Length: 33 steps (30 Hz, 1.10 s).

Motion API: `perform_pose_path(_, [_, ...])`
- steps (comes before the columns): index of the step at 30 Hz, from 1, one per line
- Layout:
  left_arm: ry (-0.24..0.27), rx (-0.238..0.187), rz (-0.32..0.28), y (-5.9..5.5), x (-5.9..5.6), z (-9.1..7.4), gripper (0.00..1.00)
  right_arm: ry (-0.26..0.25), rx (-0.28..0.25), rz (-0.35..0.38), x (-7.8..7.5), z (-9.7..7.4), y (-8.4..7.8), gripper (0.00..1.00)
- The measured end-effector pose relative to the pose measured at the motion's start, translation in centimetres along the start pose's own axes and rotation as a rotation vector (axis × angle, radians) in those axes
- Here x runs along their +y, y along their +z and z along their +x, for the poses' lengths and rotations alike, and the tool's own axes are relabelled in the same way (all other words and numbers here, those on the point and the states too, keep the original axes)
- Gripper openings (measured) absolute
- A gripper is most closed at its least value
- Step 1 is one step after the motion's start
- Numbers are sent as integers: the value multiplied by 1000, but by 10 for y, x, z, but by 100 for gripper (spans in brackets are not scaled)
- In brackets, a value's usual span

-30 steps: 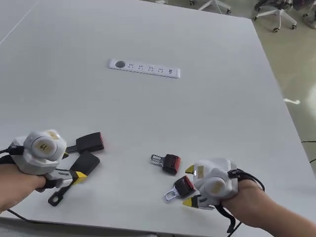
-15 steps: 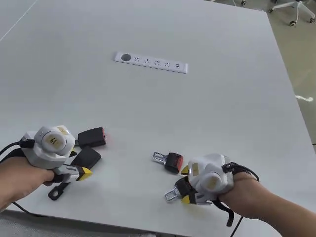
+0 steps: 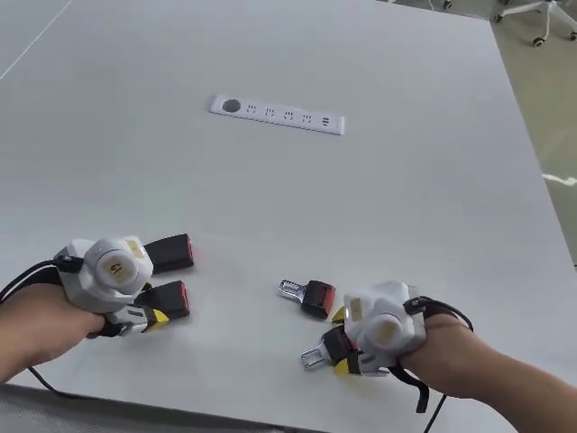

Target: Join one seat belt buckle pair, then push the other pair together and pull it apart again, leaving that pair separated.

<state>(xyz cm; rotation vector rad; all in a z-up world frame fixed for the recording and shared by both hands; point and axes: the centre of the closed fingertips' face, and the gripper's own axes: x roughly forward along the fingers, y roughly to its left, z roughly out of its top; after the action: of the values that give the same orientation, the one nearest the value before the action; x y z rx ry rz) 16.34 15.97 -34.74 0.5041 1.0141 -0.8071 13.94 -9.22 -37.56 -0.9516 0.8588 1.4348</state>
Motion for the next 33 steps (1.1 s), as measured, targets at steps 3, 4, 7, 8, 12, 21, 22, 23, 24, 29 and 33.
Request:
perform_pose_path(3, [1,16,100,-2,0,2,35,-3,5,22,1,0,-2,42])
perform_pose_path(4, [-1,19,116,-3,3,3,35,-4,4,31,1,0,-2,41])
perform_pose_path(7, [-9,28,177,-6,4,5,34,-8,7,51,2,0,-3,41])
perform_pose_path(8, [-11,31,196,-7,5,6,34,-10,9,55,2,0,-3,41])
perform_pose_path(12, [-26,54,327,-11,4,8,33,-19,22,80,1,0,-4,41])
perform_pose_path(21, [-50,48,449,-11,-2,3,32,-45,20,145,1,-1,-5,40])
perform_pose_path(22, [-51,46,454,-11,-2,4,32,-51,15,158,0,-1,-5,40])
perform_pose_path(23, [-53,46,467,-12,-2,5,32,-54,13,165,0,-1,-5,40])
perform_pose_path(24, [-55,45,484,-13,-2,5,32,-58,12,174,0,-1,-5,40])
perform_pose_path(29, [-57,48,571,-16,-1,10,33,-77,1,209,-1,-1,-4,39])
perform_pose_path(33, [-69,50,593,-18,2,14,33,-92,0,240,-1,1,-4,39])
